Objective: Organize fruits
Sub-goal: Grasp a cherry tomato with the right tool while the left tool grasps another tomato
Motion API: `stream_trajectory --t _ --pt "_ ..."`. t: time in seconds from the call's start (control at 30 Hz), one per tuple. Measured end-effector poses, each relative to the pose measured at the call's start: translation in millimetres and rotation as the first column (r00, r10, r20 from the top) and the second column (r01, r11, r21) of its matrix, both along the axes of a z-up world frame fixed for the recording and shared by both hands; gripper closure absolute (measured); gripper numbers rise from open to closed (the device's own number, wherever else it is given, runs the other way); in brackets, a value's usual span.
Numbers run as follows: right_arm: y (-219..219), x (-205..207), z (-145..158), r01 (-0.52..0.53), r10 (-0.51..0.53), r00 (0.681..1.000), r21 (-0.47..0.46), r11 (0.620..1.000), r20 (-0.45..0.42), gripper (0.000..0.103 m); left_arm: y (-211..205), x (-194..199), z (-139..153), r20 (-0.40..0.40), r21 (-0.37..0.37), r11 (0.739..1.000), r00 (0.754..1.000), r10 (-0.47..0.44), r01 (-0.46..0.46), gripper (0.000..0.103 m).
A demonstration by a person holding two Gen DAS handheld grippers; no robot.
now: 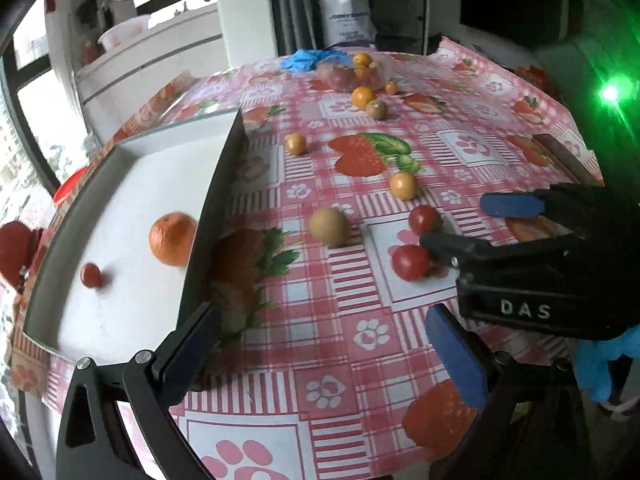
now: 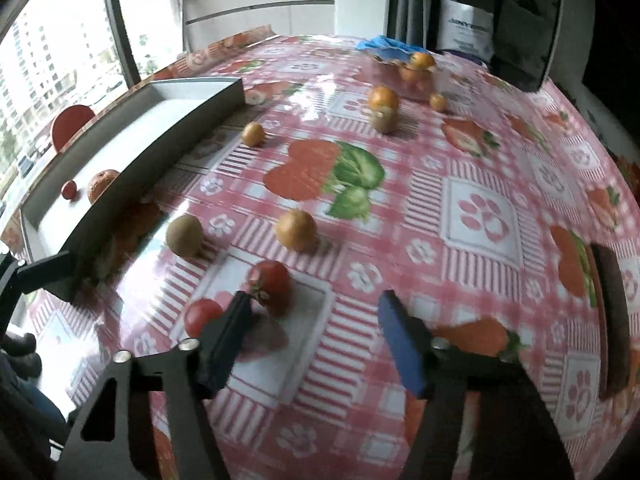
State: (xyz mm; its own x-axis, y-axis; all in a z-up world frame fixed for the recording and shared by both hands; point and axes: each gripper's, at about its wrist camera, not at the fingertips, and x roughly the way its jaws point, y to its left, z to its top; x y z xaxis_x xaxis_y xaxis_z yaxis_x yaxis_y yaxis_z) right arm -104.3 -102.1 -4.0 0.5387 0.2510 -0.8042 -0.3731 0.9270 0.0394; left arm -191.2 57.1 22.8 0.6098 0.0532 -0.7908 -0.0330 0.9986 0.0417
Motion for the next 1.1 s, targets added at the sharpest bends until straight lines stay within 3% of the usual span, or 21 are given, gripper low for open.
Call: stream_trajectory --t 0.07,0.13,0.2,0.53,0.57,0.63,0.7,0.8,0.87,0.93,0.97,1.1 --pt "3 2 1 -0.011 0.011 1.0 0.007 1.0 0.003 0.059 2 0 -2 -0.008 -0.01 1.0 1.0 0.008 -0.008 0.0" --pt "3 5 1 -0.008 0.008 1.0 0.015 1.0 0.005 0.064 1 0 -2 -0.009 -0.005 1.0 1.0 0.006 -0.006 0.0" --pt "0 5 2 -0.004 0.004 1.0 0.041 0.999 0.001 0.078 -2 1 -2 -0.014 -0.003 1.0 1.0 0.005 -0.005 0.0" --pt "-66 -6 11 0.097 -0.093 0.995 0.149 0.984 -0.03 0.08 -21 20 2 -0.029 -0.042 0.999 1.0 0.011 -0.012 0.001" --pt "-74 -8 11 0.115 -0.111 0.993 0.162 0.98 -0.039 0.08 -25 23 2 -0.034 -0.048 0.999 0.999 0.01 -0.011 0.004" --pt "-86 -12 12 0.145 -0.138 0.989 0.183 0.972 -0.051 0.08 -33 31 -1 -0.065 -0.055 0.998 0.998 0.004 -0.008 0.022" --pt "-96 -16 14 0.163 -0.156 0.987 0.192 0.968 -0.049 0.08 -38 39 -10 -0.11 -0.062 0.998 0.994 0.02 -0.026 0.028" --pt "-102 -20 16 0.167 -0.162 0.986 0.198 0.966 -0.044 0.08 -42 43 -10 -0.105 -0.068 0.996 0.994 0.042 -0.05 0.029" --pt "-103 -23 16 0.167 -0.162 0.986 0.204 0.965 -0.045 0.08 -44 45 -9 -0.104 -0.069 0.996 0.994 0.044 -0.052 0.035" --pt "-103 -25 16 0.167 -0.16 0.986 0.211 0.963 -0.049 0.08 -46 45 -7 -0.093 -0.074 0.996 0.995 0.033 -0.04 0.066" --pt "-103 -26 16 0.166 -0.159 0.986 0.212 0.963 -0.051 0.08 -47 46 -6 -0.092 -0.08 0.996 0.995 0.024 -0.031 0.075" --pt "-102 -32 16 0.163 -0.155 0.986 0.21 0.964 -0.055 0.08 -37 44 -4 -0.102 -0.163 0.986 0.995 0.009 -0.026 0.076"
